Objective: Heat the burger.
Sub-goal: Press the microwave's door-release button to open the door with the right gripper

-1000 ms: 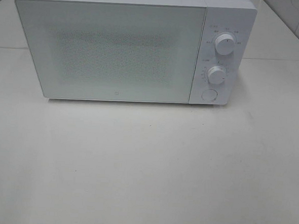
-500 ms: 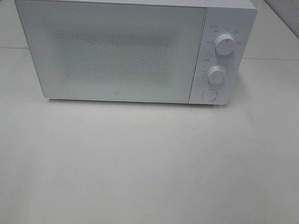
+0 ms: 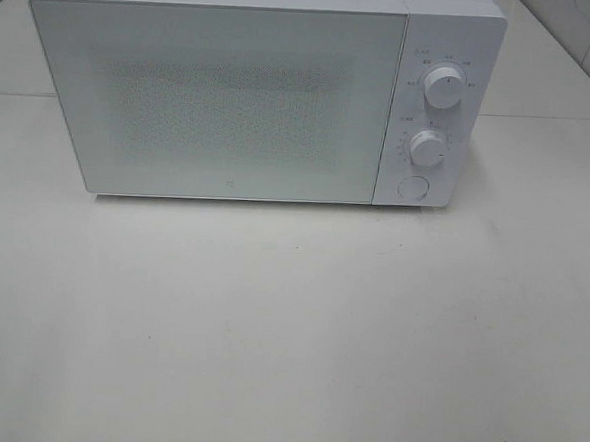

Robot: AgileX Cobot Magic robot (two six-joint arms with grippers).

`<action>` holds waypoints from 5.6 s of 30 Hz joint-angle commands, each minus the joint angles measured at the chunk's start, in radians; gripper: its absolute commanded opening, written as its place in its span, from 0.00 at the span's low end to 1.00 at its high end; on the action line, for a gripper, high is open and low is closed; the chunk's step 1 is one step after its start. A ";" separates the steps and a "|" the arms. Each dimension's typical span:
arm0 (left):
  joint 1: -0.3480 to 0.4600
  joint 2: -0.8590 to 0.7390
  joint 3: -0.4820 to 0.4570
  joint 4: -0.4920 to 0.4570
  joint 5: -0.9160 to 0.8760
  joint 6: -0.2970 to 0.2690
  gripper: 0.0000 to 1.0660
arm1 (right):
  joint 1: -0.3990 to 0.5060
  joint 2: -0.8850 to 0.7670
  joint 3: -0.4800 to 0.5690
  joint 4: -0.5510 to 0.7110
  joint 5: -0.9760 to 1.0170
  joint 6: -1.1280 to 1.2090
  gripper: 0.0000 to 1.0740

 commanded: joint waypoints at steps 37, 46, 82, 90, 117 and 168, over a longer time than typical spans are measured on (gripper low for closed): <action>0.001 -0.007 0.000 -0.007 -0.002 -0.005 0.95 | -0.003 0.665 0.156 -0.031 -0.822 0.146 0.00; 0.001 -0.007 0.000 -0.007 -0.002 -0.005 0.95 | -0.003 0.801 0.196 -0.100 -1.058 0.469 0.00; 0.001 -0.007 0.000 -0.007 -0.002 -0.005 0.95 | 0.329 1.634 0.200 0.276 -1.641 1.303 0.00; 0.001 -0.007 0.000 -0.007 -0.002 -0.005 0.95 | 0.370 1.732 0.077 0.317 -1.612 1.303 0.00; 0.001 -0.007 0.000 -0.007 -0.002 -0.005 0.95 | 0.370 1.883 -0.175 0.477 -1.511 1.326 0.00; 0.001 -0.007 0.000 -0.007 -0.002 -0.005 0.95 | 0.370 1.980 -0.290 0.480 -1.620 1.292 0.00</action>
